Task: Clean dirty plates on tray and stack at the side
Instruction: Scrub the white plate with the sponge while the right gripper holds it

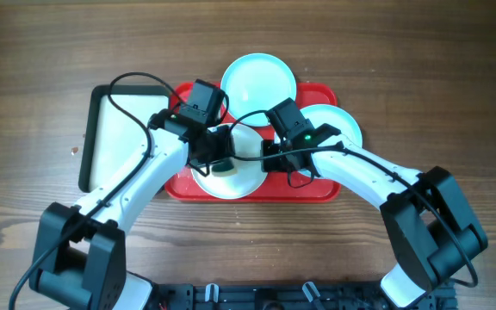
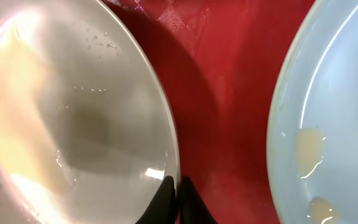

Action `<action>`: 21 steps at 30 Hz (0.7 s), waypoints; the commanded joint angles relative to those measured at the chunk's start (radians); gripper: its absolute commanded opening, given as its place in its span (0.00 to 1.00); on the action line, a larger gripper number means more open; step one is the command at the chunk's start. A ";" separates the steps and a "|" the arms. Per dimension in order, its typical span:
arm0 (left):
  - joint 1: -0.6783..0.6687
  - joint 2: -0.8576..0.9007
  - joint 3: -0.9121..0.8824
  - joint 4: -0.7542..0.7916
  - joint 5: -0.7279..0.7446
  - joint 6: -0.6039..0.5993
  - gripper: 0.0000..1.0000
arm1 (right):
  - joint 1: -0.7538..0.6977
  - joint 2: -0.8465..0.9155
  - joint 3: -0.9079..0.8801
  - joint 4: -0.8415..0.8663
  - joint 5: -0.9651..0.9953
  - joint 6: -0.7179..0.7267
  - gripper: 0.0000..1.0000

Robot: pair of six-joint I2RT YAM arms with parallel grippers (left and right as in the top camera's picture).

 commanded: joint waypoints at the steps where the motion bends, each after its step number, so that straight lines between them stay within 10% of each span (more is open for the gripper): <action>1: -0.007 0.040 -0.016 0.015 -0.118 -0.008 0.04 | 0.009 0.012 -0.003 0.001 -0.023 0.007 0.04; 21: -0.035 0.212 -0.047 0.145 -0.077 -0.011 0.04 | 0.009 0.012 -0.003 0.003 -0.042 0.000 0.04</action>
